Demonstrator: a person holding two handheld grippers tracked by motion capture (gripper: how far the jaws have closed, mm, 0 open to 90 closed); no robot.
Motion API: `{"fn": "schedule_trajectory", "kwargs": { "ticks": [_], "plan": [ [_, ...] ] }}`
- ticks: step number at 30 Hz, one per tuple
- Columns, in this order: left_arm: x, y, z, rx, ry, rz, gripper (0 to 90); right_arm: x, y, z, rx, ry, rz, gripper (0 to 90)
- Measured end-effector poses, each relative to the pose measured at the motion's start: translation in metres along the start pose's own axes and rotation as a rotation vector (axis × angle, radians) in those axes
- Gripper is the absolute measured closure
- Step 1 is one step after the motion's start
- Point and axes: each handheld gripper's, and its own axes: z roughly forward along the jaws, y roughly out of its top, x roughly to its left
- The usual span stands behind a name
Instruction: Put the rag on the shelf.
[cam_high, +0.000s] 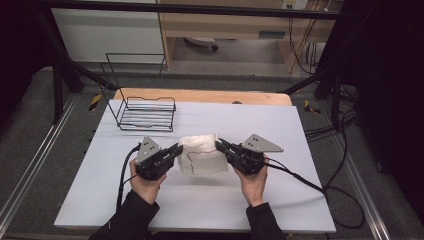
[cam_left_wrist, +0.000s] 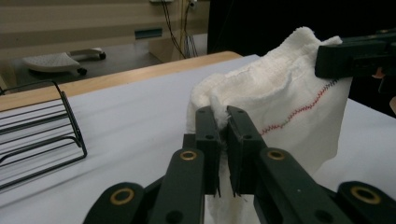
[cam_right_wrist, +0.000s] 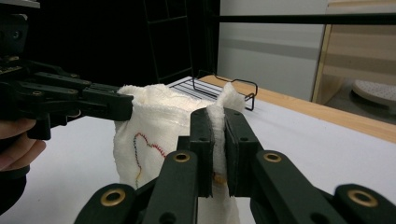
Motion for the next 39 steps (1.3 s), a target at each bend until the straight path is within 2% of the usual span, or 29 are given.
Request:
{"fn": "schedule_trajectory", "kwargs": {
  "ticks": [11,15,21,28,39],
  "plan": [
    [0.019,0.001,-0.018,-0.126,0.032,0.010,83.5,0.019,0.008,0.015,-0.095,-0.001,-0.019,83.4],
    [0.024,0.003,-0.024,-0.173,0.046,0.001,83.5,0.025,0.013,0.021,-0.127,-0.001,-0.036,83.5],
    [0.032,0.006,-0.032,-0.212,0.058,-0.020,83.5,0.032,0.021,0.030,-0.159,0.009,-0.045,83.6],
    [0.044,0.012,-0.042,-0.257,0.076,-0.022,83.5,0.039,0.030,0.042,-0.196,0.019,-0.055,83.6],
    [0.063,0.023,-0.055,-0.294,0.103,-0.032,83.5,0.055,0.046,0.063,-0.230,0.024,-0.080,83.7]
  ]
}}
